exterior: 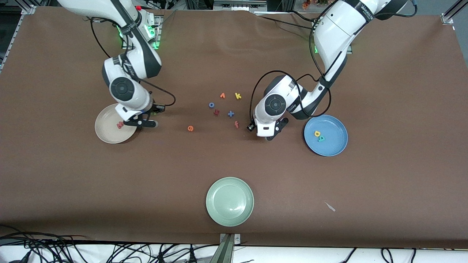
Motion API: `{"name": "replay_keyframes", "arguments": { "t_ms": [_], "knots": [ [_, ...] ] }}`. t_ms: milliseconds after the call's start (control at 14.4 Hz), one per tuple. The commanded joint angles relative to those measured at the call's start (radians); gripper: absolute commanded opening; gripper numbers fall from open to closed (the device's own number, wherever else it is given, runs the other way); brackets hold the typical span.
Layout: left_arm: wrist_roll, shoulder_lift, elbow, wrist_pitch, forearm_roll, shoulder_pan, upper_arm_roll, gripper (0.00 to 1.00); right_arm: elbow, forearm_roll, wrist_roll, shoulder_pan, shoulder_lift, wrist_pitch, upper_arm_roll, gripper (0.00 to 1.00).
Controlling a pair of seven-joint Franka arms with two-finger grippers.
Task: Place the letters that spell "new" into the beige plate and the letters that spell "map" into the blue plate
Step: 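Drop the green u in the white plate while the left gripper carries the m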
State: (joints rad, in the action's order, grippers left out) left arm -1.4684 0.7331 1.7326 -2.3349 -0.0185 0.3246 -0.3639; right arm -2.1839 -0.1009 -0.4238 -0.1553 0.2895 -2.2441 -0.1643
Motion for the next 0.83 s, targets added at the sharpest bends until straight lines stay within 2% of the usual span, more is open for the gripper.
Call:
{"name": "replay_keyframes", "arguments": {
  "t_ms": [0,138,277,415,554,623,692,762],
  "knots": [
    [0.022,-0.040,-0.007,0.005,-0.029,-0.013,-0.010,0.00,0.015,-0.011,0.124,-0.003,-0.016,0.026,0.058,0.02],
    [0.030,-0.076,-0.017,0.060,-0.029,-0.015,-0.010,0.00,0.038,-0.011,0.224,-0.003,-0.006,0.026,0.110,0.02],
    [0.072,-0.096,-0.069,0.179,-0.031,-0.024,-0.010,0.00,0.053,-0.013,0.299,-0.003,0.006,0.024,0.153,0.02],
    [0.109,-0.125,-0.100,0.279,-0.031,-0.035,-0.006,0.00,0.068,-0.042,0.332,-0.001,0.028,0.023,0.179,0.02],
    [0.204,-0.150,-0.107,0.325,-0.031,-0.103,-0.012,0.00,0.081,-0.068,0.332,0.003,0.043,0.023,0.189,0.06],
    [0.267,-0.161,-0.107,0.353,-0.031,-0.125,-0.009,0.00,0.085,-0.068,0.332,0.013,0.052,0.023,0.189,0.25],
    [0.330,-0.165,-0.110,0.383,-0.031,-0.148,-0.007,0.00,0.094,-0.066,0.317,0.014,0.059,0.024,0.189,0.79],
    [0.392,-0.166,-0.116,0.394,-0.031,-0.182,-0.007,0.00,0.096,-0.065,0.315,0.014,0.060,0.026,0.189,1.00]
  ]
}}
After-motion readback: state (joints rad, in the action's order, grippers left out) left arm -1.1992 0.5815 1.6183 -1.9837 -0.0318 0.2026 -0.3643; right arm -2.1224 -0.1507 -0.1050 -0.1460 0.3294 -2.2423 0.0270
